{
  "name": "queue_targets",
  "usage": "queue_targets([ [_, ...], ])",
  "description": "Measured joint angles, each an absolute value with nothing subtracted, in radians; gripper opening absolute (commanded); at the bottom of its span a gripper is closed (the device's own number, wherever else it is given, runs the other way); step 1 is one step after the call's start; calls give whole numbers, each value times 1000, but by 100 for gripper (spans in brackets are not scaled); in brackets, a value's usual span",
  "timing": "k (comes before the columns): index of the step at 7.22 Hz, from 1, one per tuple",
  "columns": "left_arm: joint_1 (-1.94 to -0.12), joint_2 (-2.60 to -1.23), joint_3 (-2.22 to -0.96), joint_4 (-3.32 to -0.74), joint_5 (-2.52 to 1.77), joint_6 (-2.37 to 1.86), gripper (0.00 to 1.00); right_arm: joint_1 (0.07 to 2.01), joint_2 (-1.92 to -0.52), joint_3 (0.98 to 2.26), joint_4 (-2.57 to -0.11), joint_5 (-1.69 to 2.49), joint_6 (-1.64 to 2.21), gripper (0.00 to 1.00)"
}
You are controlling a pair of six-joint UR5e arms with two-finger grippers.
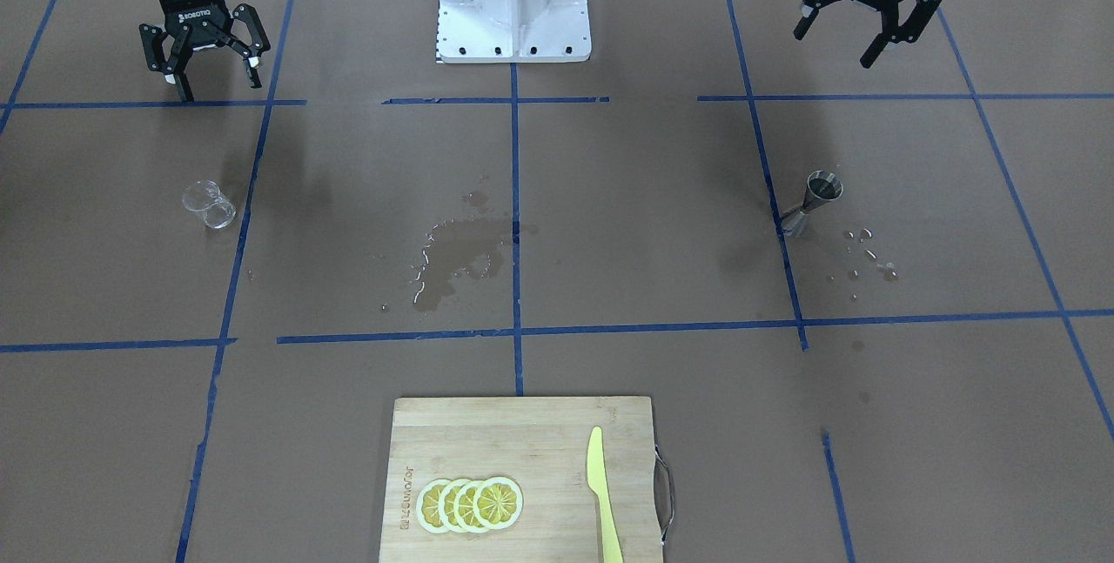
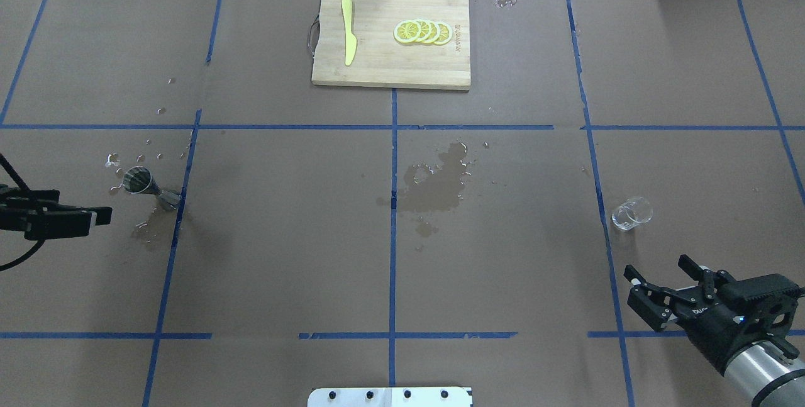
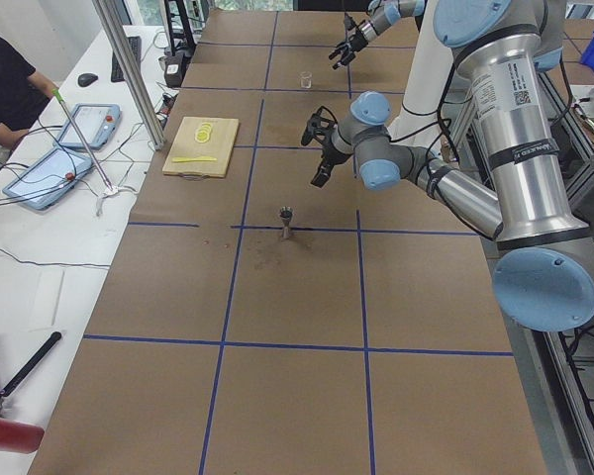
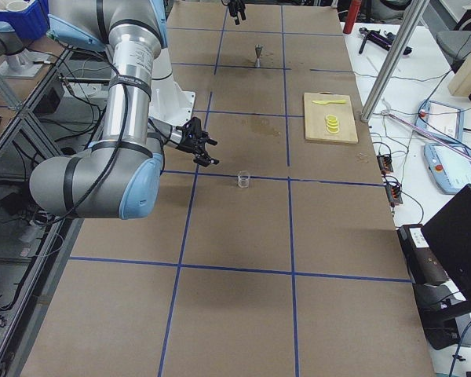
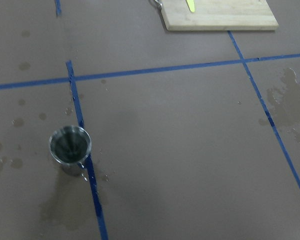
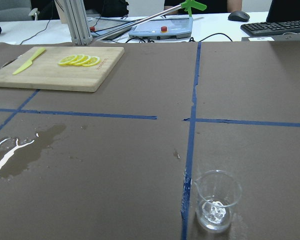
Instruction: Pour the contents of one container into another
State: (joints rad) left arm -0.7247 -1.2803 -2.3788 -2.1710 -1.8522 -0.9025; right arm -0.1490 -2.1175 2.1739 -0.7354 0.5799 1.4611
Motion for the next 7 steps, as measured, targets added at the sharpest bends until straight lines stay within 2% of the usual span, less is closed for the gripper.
queue_targets([
  [3, -836, -1444, -2393, -1920, -1904, -764, 100, -16, -2173, 2215, -763, 805, 1334, 100],
  [5, -945, -1617, -2407, -1657, -1945, -616, 100, 207, -2173, 2240, -762, 1093, 1203, 100],
  [7, -1087, -1733, -2365, -1474, -2029, -426, 100, 525, -2157, 2241, -763, 1488, 979, 100],
])
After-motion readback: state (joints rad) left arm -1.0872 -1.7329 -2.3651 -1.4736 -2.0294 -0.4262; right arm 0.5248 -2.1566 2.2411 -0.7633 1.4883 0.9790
